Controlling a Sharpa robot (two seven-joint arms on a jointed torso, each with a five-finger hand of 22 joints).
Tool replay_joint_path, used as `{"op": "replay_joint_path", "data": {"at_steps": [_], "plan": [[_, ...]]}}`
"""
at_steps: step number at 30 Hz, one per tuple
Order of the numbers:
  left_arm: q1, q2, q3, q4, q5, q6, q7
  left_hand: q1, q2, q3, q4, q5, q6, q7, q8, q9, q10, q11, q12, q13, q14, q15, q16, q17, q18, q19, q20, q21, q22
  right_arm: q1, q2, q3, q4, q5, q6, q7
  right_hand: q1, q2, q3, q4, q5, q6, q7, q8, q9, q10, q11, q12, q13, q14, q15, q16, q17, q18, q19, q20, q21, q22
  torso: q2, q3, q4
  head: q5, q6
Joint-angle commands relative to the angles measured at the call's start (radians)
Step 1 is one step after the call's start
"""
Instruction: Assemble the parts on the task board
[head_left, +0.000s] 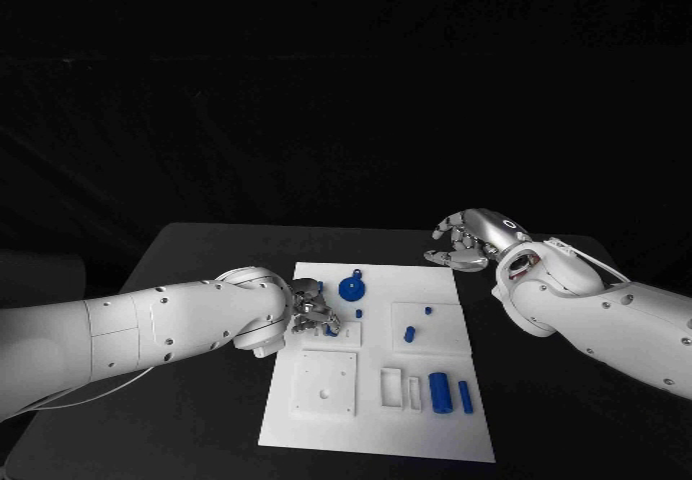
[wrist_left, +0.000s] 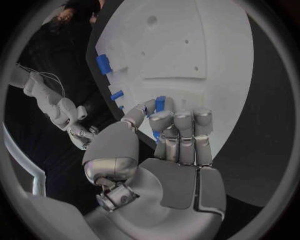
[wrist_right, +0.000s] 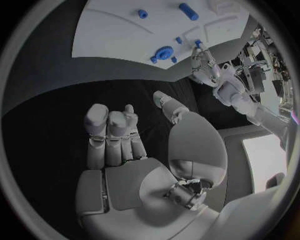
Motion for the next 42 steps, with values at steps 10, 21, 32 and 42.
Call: {"op": "replay_joint_path", "data": {"at_steps": [10, 21, 32, 42], "plan": [[-0.002, 0.002, 0.000, -0.006, -0.011, 0.041, -0.006, 0.006, 0.009, 0.009, -0.003, 0.010, 0.149, -0.120, 0.004, 0.285, -0.055, -0.054, 0.010, 0.000, 0.033, -0.045, 0.008, 0.002, 0.021, -0.009, -0.127, 0.010, 0.019, 0.000, 0.000, 0.001, 0.000, -0.005, 0.006, 0.004, 0.013, 0.000, -0.001, 0.006, 0.008, -0.008, 0.013, 0.005, 0.001, -0.001, -0.001, 0.003, -0.002, 0.006, -0.001, -0.005, 0.001, 0.134, -0.003, -0.005, -0.005, 0.001, 0.001, -0.0001, 0.0000, 0.000, 0.000], [-0.007, 0.009, 0.000, -0.012, -0.011, 0.040, -0.003, 0.000, 0.012, 0.008, -0.001, 0.004, 0.150, -0.120, 0.004, 0.286, -0.055, -0.053, 0.014, 0.000, 0.032, -0.042, 0.010, 0.002, 0.021, -0.011, -0.126, 0.012, 0.019, 0.000, 0.001, 0.001, 0.000, -0.005, 0.006, 0.004, 0.014, 0.000, -0.001, 0.007, 0.011, -0.008, 0.013, 0.006, 0.001, -0.001, -0.001, 0.003, -0.003, 0.006, -0.001, -0.006, 0.002, 0.134, -0.003, -0.005, -0.005, 0.001, 0.000, -0.0004, -0.0004, -0.001, -0.001], [-0.008, 0.016, 0.000, -0.016, -0.009, 0.038, 0.002, -0.023, 0.027, 0.008, 0.006, -0.035, 0.156, -0.121, 0.004, 0.289, -0.057, -0.053, 0.024, -0.002, 0.032, -0.039, 0.015, 0.001, 0.022, -0.013, -0.125, 0.017, 0.016, 0.000, 0.002, 0.001, -0.002, -0.005, 0.008, 0.004, 0.018, 0.000, -0.002, 0.010, 0.021, -0.007, 0.013, 0.006, 0.001, -0.001, -0.001, 0.004, -0.004, 0.007, -0.001, -0.007, 0.003, 0.134, -0.003, -0.004, -0.006, 0.002, 0.001, 0.0004, -0.0010, -0.001, -0.002], [-0.008, 0.024, 0.001, -0.018, -0.009, 0.050, 0.007, -0.040, 0.038, 0.009, 0.013, -0.047, 0.162, -0.122, 0.005, 0.290, -0.057, -0.054, 0.031, -0.003, 0.033, -0.036, 0.020, 0.001, 0.022, -0.014, -0.124, 0.019, 0.015, 0.000, 0.004, 0.001, -0.003, -0.005, 0.010, 0.004, 0.019, 0.000, -0.003, 0.014, 0.030, -0.007, 0.013, 0.006, 0.002, -0.001, -0.001, 0.005, -0.006, 0.007, -0.001, -0.008, 0.004, 0.134, -0.003, -0.004, -0.006, 0.003, 0.000, 0.0006, -0.0002, -0.002, -0.003]]}}
